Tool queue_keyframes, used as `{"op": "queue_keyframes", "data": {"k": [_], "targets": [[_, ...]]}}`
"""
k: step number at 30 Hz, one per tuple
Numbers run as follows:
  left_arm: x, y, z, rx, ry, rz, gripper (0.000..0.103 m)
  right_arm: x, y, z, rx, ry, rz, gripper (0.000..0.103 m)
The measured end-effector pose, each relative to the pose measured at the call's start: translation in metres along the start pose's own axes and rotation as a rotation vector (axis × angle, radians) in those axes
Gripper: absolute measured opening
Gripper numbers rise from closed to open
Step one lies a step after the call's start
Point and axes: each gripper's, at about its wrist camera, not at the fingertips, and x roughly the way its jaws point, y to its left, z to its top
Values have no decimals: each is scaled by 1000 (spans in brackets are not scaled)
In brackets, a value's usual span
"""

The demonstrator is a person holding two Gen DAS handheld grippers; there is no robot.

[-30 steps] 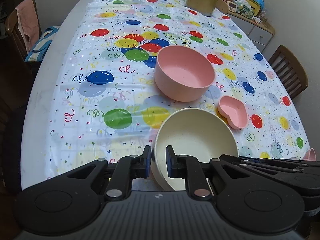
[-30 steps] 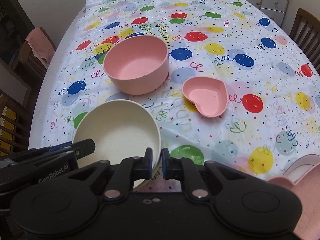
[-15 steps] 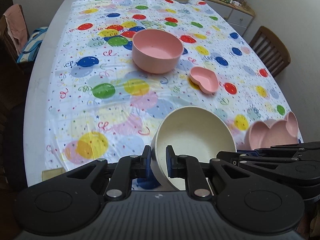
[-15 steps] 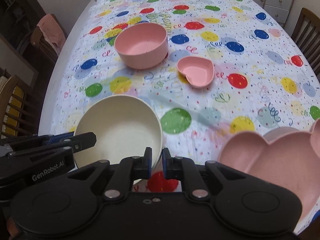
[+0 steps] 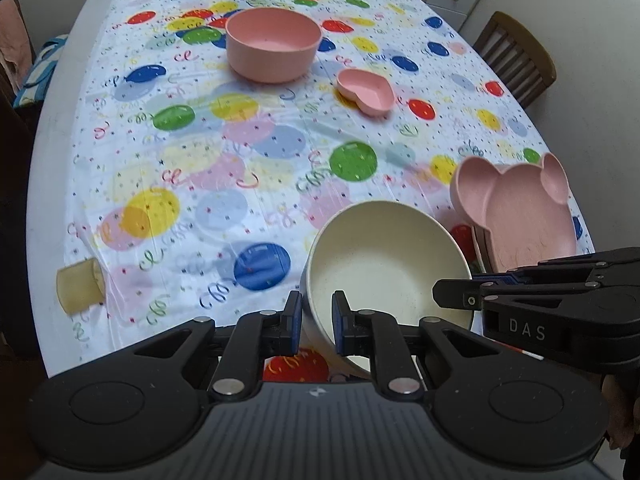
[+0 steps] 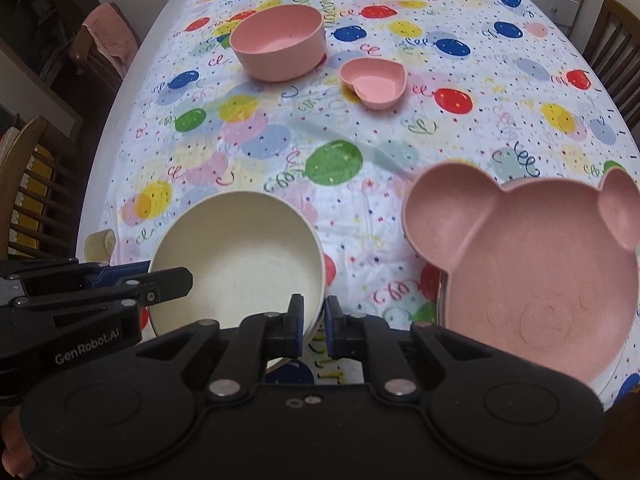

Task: Organize plates and bowls
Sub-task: 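Lift the cream bowl and set it down beside the plate stack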

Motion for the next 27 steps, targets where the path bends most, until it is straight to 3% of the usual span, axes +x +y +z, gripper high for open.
{"op": "queue_keyframes", "data": {"k": [12, 27], "targets": [[9, -5, -22, 43, 66, -16, 15, 6, -8, -30, -12, 59, 8, 9], [12, -5, -28, 80, 102, -21, 15, 11, -9, -40, -26, 93, 25, 9]]}}
